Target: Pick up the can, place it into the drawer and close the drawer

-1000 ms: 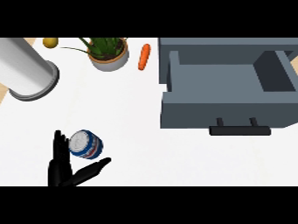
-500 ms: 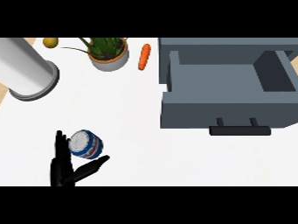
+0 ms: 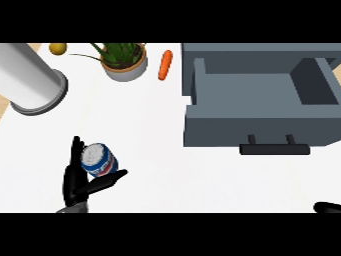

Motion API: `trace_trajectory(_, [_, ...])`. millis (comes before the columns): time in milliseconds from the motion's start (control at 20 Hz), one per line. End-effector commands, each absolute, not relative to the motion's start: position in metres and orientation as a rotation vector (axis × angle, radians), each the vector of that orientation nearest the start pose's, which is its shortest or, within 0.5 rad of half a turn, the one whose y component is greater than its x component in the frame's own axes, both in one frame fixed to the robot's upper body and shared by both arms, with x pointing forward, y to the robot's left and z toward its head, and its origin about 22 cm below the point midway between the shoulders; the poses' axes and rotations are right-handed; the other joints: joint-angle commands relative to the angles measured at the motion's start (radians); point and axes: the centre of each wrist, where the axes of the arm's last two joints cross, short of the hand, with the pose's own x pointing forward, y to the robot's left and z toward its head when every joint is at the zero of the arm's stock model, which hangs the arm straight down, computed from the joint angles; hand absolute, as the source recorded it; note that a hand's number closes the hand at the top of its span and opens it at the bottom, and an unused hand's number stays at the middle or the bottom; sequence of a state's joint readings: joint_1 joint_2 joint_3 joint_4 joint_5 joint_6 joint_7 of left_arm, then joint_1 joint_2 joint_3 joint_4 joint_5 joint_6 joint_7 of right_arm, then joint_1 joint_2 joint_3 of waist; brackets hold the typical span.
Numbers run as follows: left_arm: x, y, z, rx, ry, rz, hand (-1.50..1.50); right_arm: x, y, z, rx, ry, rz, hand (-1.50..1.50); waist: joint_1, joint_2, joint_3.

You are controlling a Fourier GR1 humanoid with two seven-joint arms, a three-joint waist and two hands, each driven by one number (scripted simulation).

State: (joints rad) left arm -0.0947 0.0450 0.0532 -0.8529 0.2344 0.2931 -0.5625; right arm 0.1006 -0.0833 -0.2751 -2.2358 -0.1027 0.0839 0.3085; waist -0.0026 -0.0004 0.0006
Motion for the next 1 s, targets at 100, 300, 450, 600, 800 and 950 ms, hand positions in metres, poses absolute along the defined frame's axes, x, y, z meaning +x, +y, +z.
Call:
trace_trajectory(100, [0.24, 0.228, -0.134, 0.203, -1.506, 0.284, 1.5, 0.181, -0.297, 0.131, -0.186, -1.863, -0.072, -1.5, 0.001, 0.001, -0.001])
trace_trajectory(300, [0.24, 0.24, -0.141, 0.155, -1.526, 0.271, 1.5, 0.175, -0.302, 0.135, -0.236, -1.847, -0.051, -1.5, -0.001, 0.001, -0.001])
trace_trajectory(450, [0.263, 0.238, -0.118, 0.137, -1.553, 0.25, 1.5, 0.176, -0.305, 0.138, -0.225, -1.87, -0.061, -1.5, 0.001, 0.0, -0.001])
trace_trajectory(600, [0.263, 0.242, -0.122, 0.118, -1.58, 0.254, 1.5, 0.164, -0.314, 0.135, -0.245, -1.87, -0.061, -1.5, -0.002, 0.0, -0.001])
trace_trajectory(800, [0.278, 0.228, -0.127, 0.063, -1.617, 0.261, 1.5, 0.161, -0.304, 0.141, -0.238, -1.855, -0.055, -1.5, -0.006, 0.001, -0.001])
trace_trajectory(950, [0.308, 0.22, -0.105, -0.02, -1.609, 0.167, 1.5, 0.175, -0.304, 0.144, -0.247, -1.876, -0.054, -1.5, -0.008, 0.003, -0.001])
